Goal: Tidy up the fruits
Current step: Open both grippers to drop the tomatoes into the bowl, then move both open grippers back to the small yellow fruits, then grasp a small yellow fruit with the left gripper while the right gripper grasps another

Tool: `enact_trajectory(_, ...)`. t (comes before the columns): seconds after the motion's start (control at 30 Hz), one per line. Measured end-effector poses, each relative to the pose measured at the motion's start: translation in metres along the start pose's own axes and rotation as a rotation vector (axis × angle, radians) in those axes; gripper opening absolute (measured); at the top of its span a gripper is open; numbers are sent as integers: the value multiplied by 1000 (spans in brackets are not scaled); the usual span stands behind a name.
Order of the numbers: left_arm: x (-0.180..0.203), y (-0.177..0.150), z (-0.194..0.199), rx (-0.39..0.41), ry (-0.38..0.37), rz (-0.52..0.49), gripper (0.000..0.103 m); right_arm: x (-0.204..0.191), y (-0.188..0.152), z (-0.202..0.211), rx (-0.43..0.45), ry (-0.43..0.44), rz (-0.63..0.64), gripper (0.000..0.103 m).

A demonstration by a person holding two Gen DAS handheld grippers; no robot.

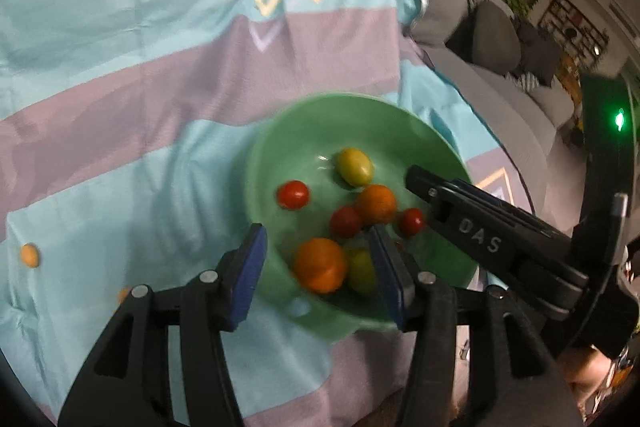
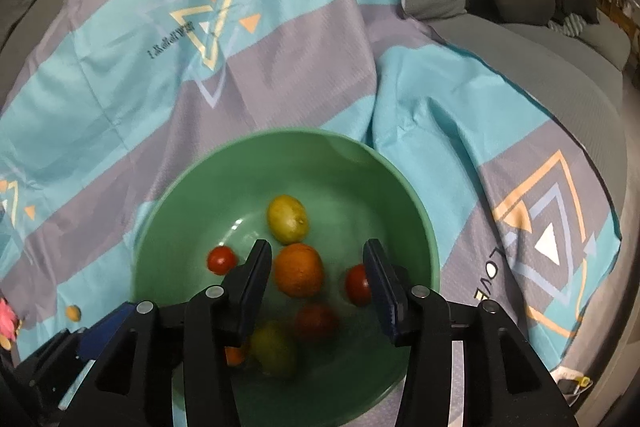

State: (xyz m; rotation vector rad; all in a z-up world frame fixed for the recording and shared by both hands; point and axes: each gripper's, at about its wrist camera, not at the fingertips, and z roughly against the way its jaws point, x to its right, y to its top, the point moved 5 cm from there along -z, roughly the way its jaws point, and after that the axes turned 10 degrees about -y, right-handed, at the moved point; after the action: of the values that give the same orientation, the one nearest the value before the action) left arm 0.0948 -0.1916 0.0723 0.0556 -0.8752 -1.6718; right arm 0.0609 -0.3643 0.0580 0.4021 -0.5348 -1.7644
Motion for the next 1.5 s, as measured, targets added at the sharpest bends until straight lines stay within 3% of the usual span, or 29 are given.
enact_trajectory(0.1,-25,-3,27,42,33,54,53,-9,1,9,24,22,17,49)
enact_trajectory(0.23,-80,-9,67,100,134,158,53,-34,-1,23,59,94,75,49)
enact_trajectory(0.47,-175,-30,121,167,299,360,51,-108,-26,45,72,248,266,49)
enact_trajectory(0.6,-212,-41,127,170,311,453,44,-160,-54,48,48,328,414,49)
enact_trajectory(0.77,-241,-46,115,142,337,512,37,-203,-90,28,-48,379,558,49)
enact_trajectory(0.83,-250,-49,110,135,325,537,33,-215,-104,17,-92,381,596,49)
enact_trajectory(1.07,-272,-49,91,101,336,574,32,-227,-126,-14,-162,305,641,44)
enact_trajectory(1.4,-285,-48,77,91,365,601,32,-227,-130,-23,-172,293,650,32)
enact_trajectory(1.5,-289,-50,71,77,343,627,30,-227,-132,-25,-176,295,651,28)
